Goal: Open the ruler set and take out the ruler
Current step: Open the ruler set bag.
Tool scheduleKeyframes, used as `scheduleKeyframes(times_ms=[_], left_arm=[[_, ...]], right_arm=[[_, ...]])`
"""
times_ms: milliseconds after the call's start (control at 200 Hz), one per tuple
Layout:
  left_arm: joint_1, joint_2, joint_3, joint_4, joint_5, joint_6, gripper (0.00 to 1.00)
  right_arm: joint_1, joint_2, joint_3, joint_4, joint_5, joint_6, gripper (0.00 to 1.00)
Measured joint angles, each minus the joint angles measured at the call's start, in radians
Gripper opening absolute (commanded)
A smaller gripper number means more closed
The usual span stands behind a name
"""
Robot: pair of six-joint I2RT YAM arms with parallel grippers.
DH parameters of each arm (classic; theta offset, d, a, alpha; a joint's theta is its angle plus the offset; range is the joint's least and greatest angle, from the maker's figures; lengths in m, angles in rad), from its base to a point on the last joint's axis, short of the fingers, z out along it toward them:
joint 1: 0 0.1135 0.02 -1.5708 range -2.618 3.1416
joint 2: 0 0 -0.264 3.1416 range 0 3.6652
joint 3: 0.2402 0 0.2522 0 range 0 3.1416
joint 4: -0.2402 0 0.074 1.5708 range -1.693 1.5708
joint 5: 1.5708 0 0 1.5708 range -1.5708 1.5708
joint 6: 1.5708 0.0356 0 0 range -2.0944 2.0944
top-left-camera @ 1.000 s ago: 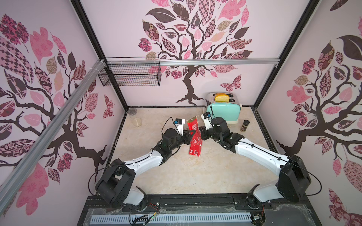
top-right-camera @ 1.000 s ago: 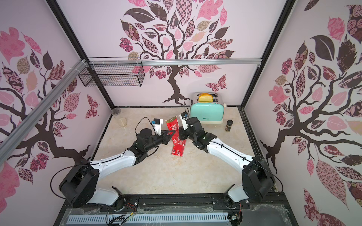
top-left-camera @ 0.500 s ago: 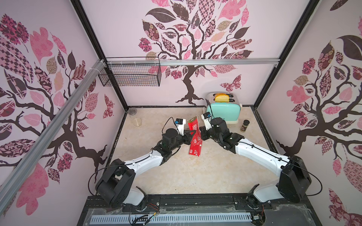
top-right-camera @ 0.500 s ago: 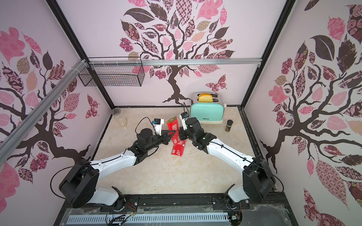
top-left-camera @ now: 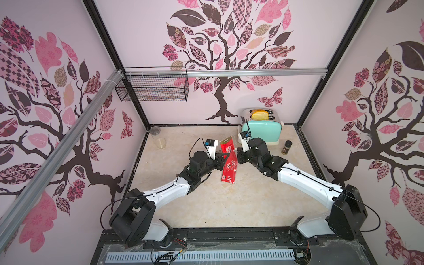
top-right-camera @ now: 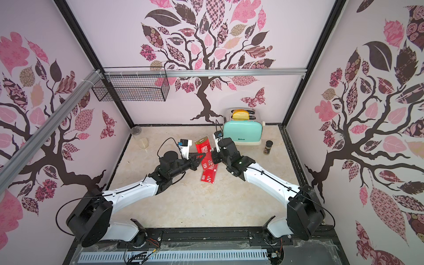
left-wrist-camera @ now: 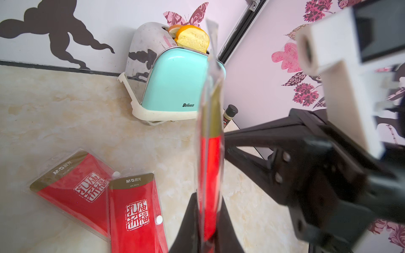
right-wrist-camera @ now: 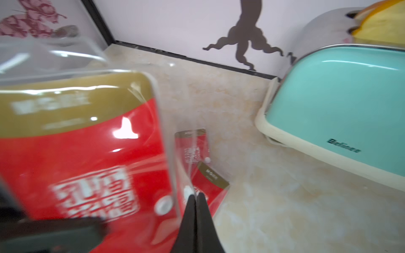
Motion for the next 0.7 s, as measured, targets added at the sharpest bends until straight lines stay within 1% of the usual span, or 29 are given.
scheduleKeyframes(times_ms=[155,325,335,415,485,570,700], left_arm=[[-0.002,-0.038,-0.002,0.004,0.011,0.000,0.00],[-0.002,-0.057,-0.002,0.001,0.008,0.003,0.00],[-0.002,-0.057,-0.002,0.000,0.007,0.004,0.00],[-0.002,-0.057,-0.002,-0.009,0.002,0.009,0.00],[-0.001,-0.057,-0.002,-0.015,-0.002,0.011,0.00],[0.002,-0.057,-0.003,-0.018,-0.005,0.014,0.00],[0.006,-0.057,-0.003,-0.024,-0.002,0.017,0.00]], right_arm=[[-0.026,0.003,-0.001,-0.022,0.106,-0.008,0.00],[-0.024,0.003,-0.002,-0.021,0.107,-0.019,0.00],[-0.024,0.001,-0.004,-0.020,0.106,-0.020,0.01],[-0.024,-0.021,-0.025,-0.021,0.085,-0.026,0.26],[-0.024,-0.058,-0.050,-0.028,0.056,-0.038,0.42],[-0.024,-0.111,-0.066,-0.044,0.003,-0.047,0.54],[-0.024,-0.171,-0.066,-0.050,-0.096,-0.072,0.61]])
